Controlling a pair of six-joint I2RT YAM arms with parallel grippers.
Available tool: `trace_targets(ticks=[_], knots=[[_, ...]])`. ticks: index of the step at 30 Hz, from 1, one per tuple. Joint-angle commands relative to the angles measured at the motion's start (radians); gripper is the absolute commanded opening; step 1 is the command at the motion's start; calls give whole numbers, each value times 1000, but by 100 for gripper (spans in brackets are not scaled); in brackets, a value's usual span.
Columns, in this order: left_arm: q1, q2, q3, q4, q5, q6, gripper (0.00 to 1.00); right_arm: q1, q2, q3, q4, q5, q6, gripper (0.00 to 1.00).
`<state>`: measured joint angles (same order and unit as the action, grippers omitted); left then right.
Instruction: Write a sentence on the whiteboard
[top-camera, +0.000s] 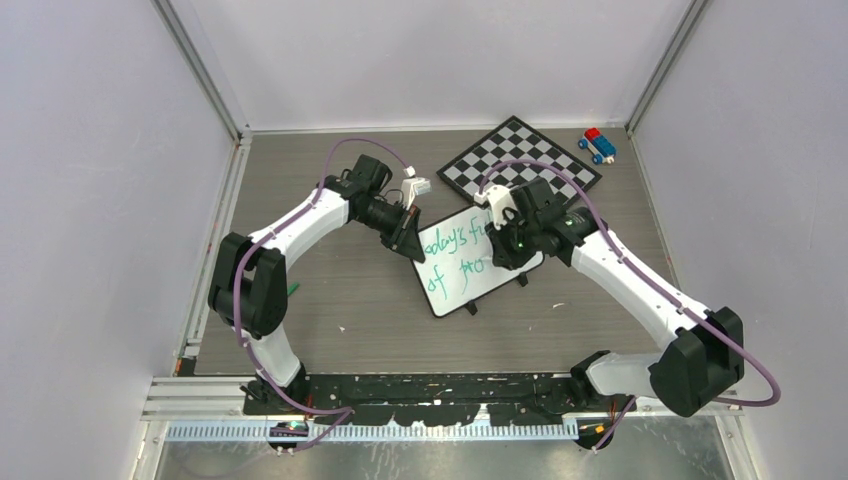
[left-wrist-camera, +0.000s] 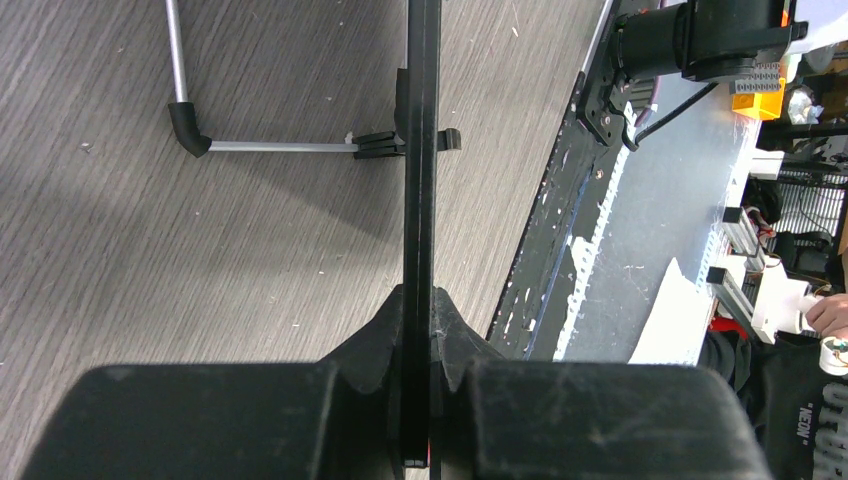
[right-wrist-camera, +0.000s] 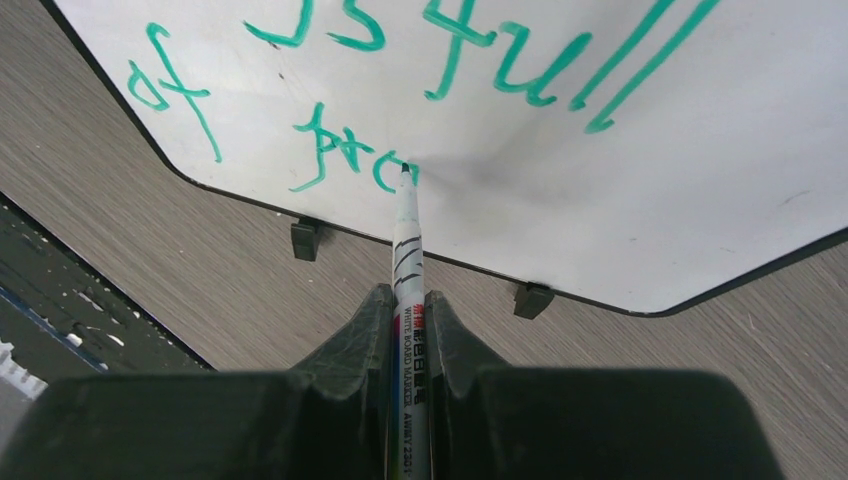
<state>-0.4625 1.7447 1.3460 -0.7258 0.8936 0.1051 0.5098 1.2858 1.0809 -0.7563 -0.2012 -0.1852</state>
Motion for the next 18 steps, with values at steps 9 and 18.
trace_targets(ticks=[9, 18], knots=[[0, 2, 7, 1, -47, 7, 0, -16, 3, -47, 44, 34, -43, 0], [0, 7, 11, 2, -47, 5, 0, -22, 13, 12, 54, 58, -41, 0]])
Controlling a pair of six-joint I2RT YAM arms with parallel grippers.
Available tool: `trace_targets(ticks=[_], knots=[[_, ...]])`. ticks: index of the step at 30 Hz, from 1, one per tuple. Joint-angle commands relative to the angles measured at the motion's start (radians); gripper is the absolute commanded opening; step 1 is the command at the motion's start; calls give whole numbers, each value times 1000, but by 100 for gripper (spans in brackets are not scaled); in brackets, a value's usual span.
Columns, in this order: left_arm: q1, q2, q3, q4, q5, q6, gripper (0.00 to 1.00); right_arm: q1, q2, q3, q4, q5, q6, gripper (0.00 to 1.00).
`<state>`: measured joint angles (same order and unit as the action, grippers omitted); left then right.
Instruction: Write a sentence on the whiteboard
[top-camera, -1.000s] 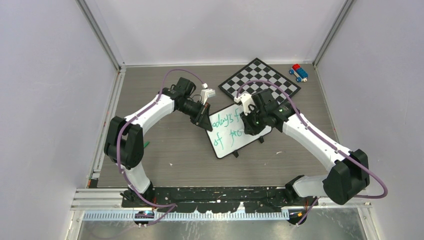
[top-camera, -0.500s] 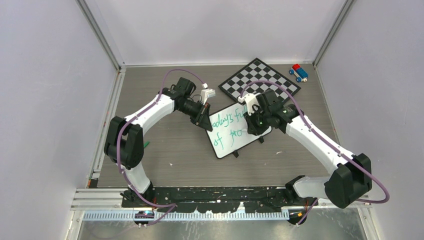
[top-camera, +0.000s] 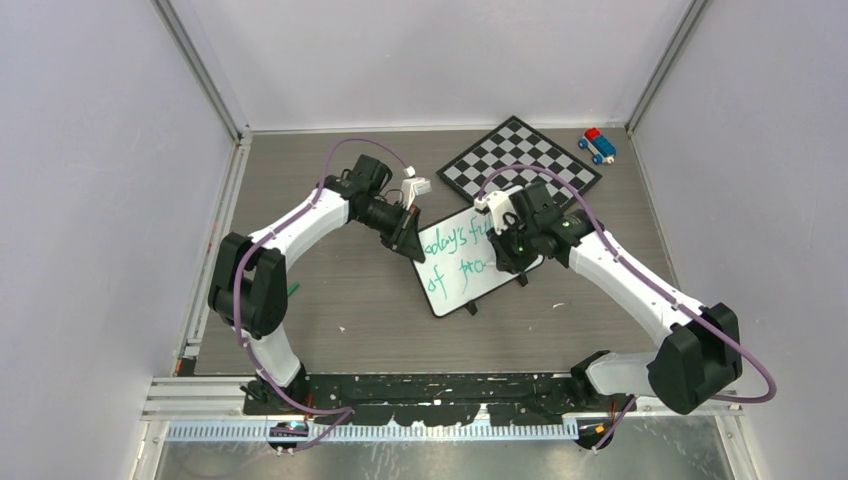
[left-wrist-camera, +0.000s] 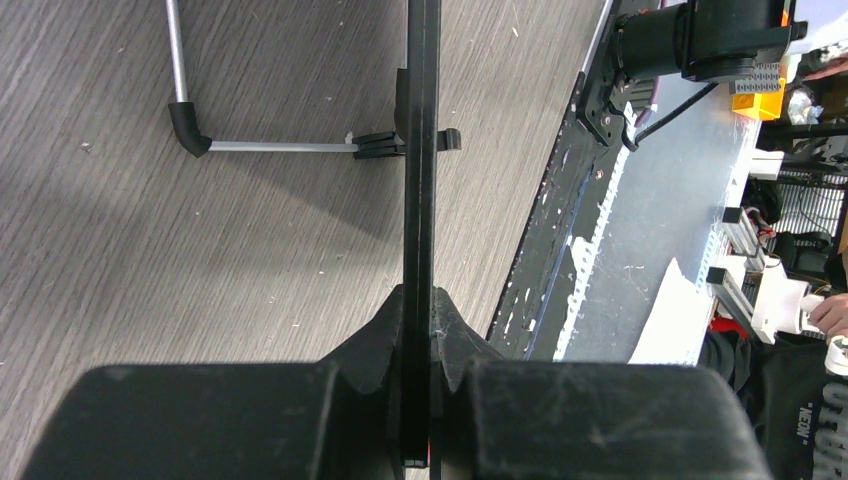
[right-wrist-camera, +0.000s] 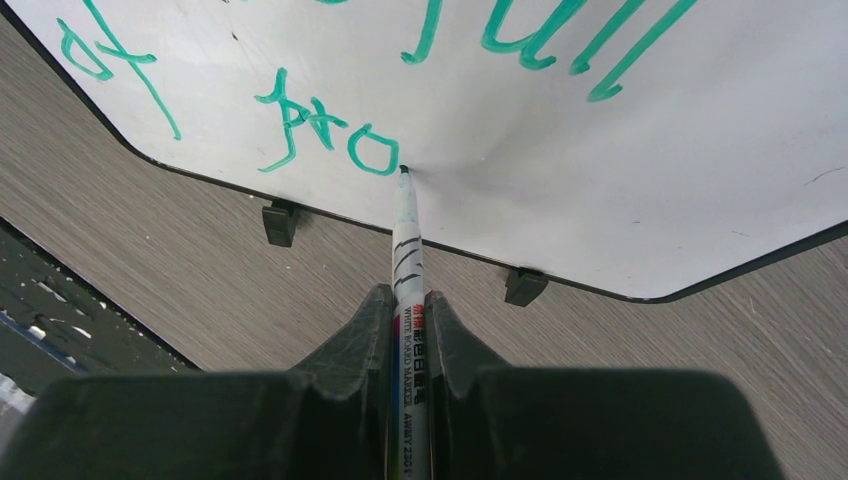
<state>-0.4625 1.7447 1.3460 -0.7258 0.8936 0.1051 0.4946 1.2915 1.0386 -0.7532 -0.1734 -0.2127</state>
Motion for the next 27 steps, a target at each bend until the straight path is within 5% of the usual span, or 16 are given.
trace_targets(ticks=[1, 27], knots=[[0, 6, 10, 1, -47, 5, 0, -10, 8, 62, 51, 31, -12, 0], [1, 9, 10, 2, -45, 7, 0, -30, -7, 13, 46, 18, -10, 0]])
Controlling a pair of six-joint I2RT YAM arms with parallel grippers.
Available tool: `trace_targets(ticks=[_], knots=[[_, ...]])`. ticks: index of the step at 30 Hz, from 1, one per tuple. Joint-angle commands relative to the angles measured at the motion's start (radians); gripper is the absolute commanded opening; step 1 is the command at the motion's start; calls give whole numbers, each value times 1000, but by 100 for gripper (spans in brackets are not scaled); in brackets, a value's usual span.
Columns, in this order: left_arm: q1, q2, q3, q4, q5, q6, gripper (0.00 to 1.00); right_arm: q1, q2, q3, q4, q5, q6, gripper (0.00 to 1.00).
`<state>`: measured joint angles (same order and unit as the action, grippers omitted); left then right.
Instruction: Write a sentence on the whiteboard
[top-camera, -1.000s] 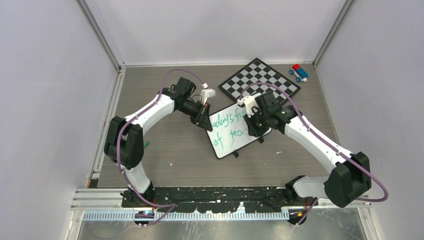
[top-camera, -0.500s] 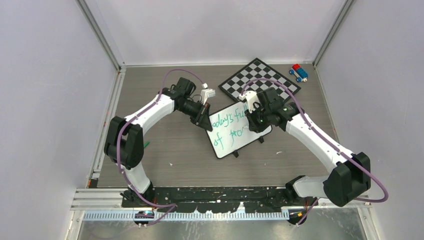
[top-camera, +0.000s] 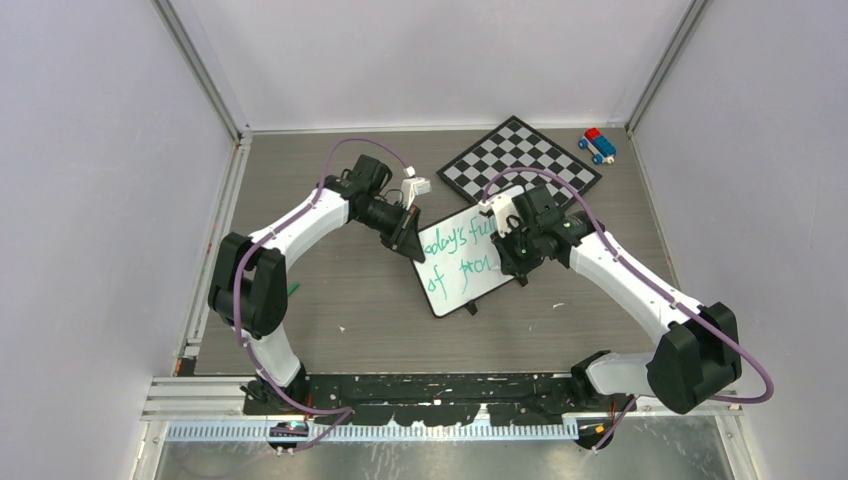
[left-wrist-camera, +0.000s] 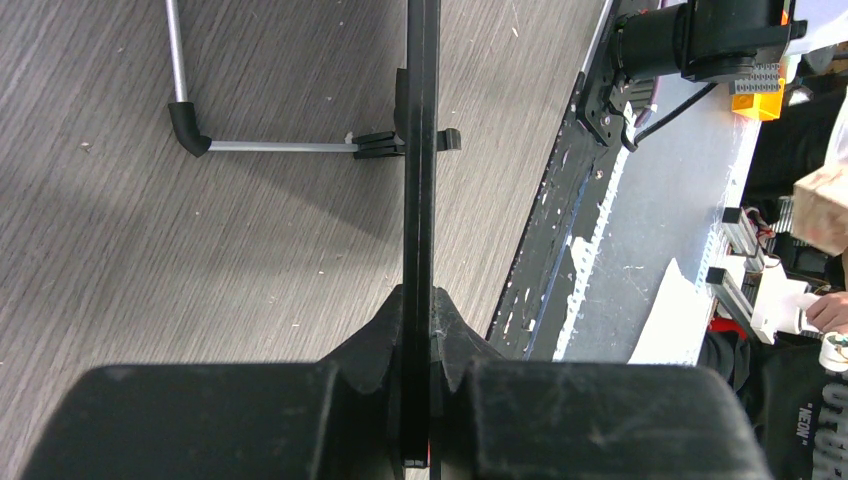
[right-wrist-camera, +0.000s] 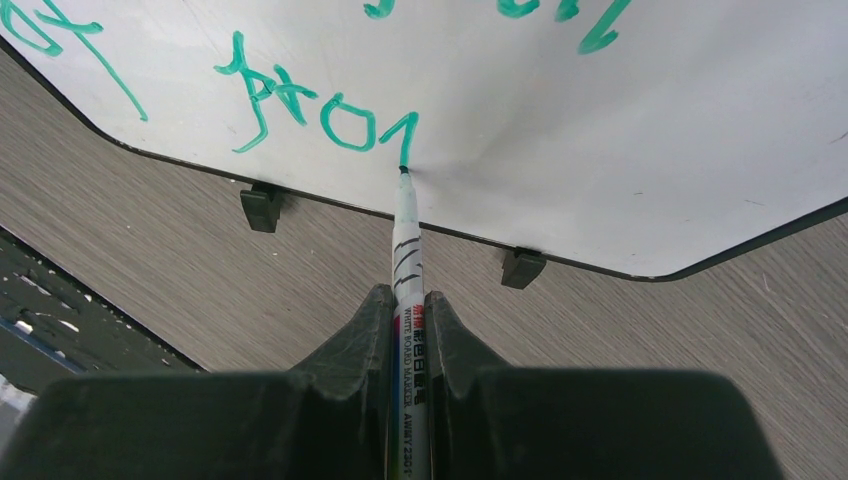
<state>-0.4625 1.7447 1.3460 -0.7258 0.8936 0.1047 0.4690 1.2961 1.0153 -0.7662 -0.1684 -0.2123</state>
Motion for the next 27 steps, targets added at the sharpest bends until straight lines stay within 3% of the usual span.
trace_targets(ticks=[1, 10, 27], knots=[[1, 9, 11, 2, -45, 7, 0, -5, -7, 48, 59, 14, -10, 0], [1, -1, 3, 1, -49, 10, 0, -7, 24, 128, 60, 36, -11, 0], [1, 7, 9, 1, -50, 10, 0, -25, 4, 69, 48, 34, -30, 0]])
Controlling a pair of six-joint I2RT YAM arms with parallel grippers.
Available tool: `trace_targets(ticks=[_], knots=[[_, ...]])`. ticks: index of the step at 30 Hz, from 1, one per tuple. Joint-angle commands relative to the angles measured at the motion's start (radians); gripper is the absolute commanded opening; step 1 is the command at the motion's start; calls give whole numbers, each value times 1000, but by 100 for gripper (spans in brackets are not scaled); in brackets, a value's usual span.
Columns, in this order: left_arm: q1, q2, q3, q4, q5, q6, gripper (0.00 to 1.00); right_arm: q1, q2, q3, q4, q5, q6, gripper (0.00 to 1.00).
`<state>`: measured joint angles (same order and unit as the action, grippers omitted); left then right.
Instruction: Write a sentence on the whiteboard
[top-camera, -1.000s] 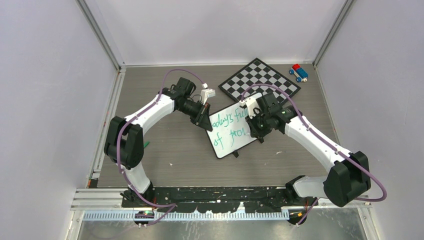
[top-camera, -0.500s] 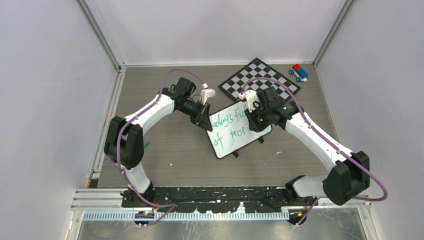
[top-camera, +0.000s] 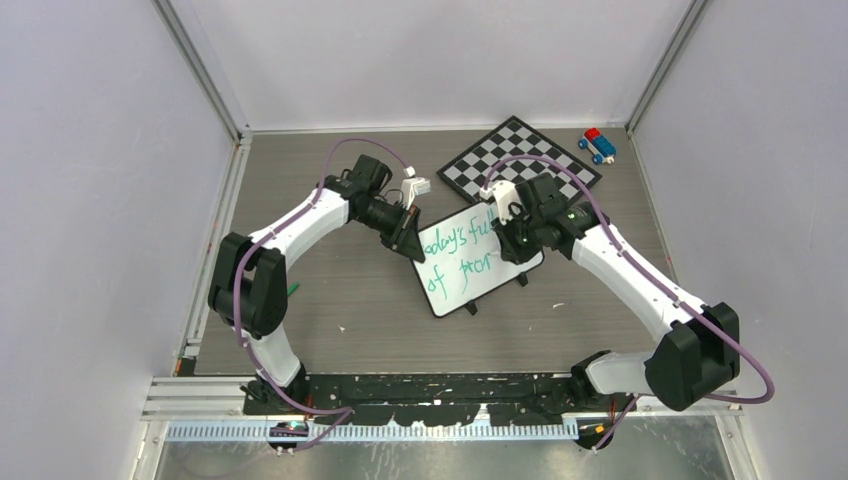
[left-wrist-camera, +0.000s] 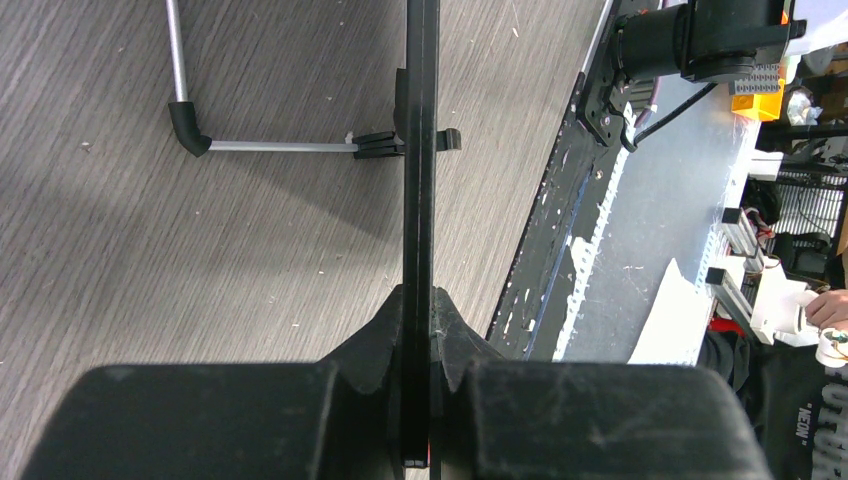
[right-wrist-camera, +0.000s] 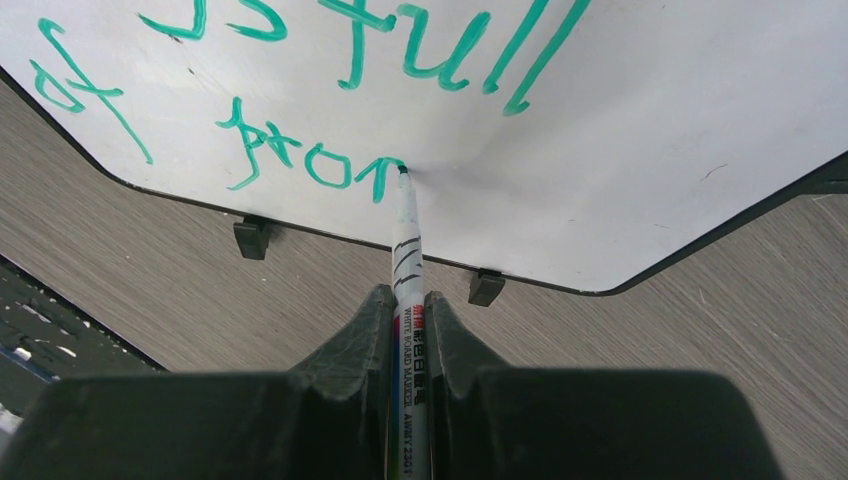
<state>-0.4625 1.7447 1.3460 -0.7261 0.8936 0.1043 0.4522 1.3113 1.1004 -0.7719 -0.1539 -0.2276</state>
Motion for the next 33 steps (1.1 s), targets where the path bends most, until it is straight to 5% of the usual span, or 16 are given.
trace_targets(ticks=[1, 33], knots=[[0, 8, 8, 1, -50, 11, 0, -8, -9, -21, 54, 16, -14, 0], [0, 8, 4, 3, -51, 11, 0, -8, -3, -39, 39, -21, -8, 0]])
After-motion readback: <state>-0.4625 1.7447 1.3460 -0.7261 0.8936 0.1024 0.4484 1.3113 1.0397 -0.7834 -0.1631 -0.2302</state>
